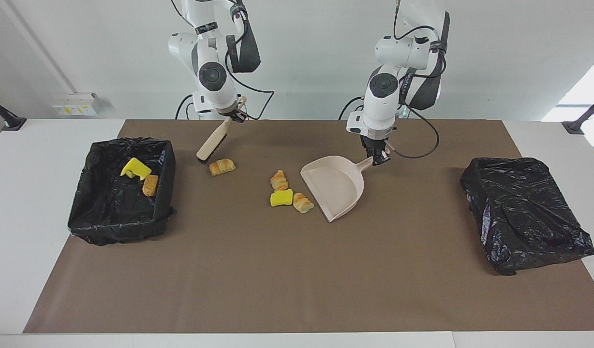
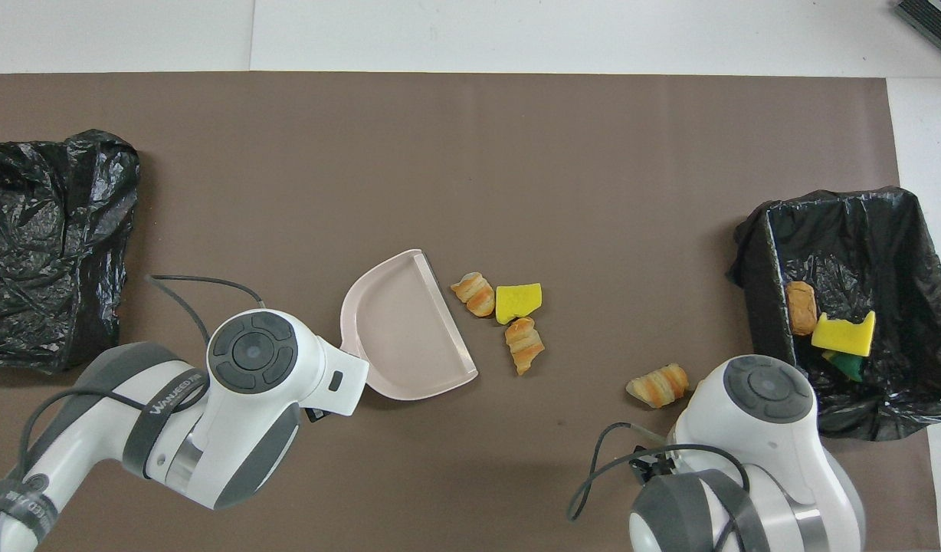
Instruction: Sweep and dump trash in bin
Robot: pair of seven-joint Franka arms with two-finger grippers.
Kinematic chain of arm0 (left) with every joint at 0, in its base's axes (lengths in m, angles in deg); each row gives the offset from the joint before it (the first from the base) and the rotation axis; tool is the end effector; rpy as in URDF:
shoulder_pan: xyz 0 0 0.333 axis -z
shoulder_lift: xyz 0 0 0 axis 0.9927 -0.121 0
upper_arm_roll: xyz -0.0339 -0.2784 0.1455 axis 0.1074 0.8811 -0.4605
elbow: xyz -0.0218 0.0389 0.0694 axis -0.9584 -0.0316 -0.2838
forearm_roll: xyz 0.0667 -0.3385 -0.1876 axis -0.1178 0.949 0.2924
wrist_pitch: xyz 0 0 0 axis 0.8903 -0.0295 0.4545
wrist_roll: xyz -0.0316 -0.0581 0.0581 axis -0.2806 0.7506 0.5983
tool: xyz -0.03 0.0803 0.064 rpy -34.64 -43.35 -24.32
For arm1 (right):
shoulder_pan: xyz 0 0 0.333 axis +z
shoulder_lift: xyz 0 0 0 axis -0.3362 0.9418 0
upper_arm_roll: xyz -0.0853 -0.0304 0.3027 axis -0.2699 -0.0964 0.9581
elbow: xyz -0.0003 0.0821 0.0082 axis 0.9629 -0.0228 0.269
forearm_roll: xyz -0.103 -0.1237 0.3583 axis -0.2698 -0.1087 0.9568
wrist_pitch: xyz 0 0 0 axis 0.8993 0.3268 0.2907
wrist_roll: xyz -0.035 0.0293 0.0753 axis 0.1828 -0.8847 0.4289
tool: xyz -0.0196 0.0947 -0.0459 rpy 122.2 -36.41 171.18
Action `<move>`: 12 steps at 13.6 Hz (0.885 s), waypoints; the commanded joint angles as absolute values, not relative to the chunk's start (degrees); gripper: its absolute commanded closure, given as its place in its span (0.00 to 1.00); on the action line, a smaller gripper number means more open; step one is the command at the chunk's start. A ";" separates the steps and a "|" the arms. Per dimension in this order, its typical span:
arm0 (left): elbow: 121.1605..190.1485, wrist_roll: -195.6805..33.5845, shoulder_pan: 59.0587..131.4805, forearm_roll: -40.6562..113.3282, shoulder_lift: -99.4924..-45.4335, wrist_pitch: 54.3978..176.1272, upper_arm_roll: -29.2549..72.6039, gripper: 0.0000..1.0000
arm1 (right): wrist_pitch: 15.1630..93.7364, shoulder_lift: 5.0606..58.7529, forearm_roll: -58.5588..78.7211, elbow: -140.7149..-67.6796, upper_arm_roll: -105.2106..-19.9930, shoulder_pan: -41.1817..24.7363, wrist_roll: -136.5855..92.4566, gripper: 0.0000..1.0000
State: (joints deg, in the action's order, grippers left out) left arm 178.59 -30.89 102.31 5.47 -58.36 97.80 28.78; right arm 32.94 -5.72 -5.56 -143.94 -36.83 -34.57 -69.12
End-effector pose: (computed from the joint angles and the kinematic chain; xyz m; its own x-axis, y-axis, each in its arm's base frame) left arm 0.4264 -0.2352 0.3660 0.3824 -0.9107 -0.1559 -0.9221 -0.3869 -0.0021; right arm 0.3436 0.1340 0.3715 0.7667 -0.5278 -0.3656 -0.4477 -0.8476 0.2848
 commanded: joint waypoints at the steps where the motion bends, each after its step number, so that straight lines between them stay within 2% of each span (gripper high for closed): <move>1: 178.64 -32.21 103.09 5.84 -58.36 98.70 28.23 1.00 | 38.26 -5.94 -2.50 -144.94 -36.32 -37.31 -60.14 1.00; 2: 178.64 -32.21 103.09 5.84 -58.36 98.70 28.23 1.00 | 41.32 -4.72 -1.45 -144.24 -36.06 -36.53 -60.03 1.00; 6: 178.64 -32.21 103.09 5.84 -58.36 98.52 28.23 1.00 | 46.27 7.84 -2.66 -135.47 -35.96 -31.79 -60.30 1.00; 9: 178.73 -32.21 103.09 5.84 -58.36 98.52 28.23 1.00 | 50.74 13.12 -4.07 -131.68 -35.96 -27.65 -61.87 1.00; 12: 178.64 -32.21 103.09 5.84 -58.36 98.52 28.23 1.00 | 50.93 19.54 -6.44 -124.31 -35.96 -26.68 -63.90 1.00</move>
State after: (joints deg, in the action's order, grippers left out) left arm 178.59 -30.97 102.31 5.48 -58.37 97.80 28.78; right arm 50.84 14.35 -4.08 -129.91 -35.97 -27.04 -62.17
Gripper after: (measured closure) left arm 0.687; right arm 0.744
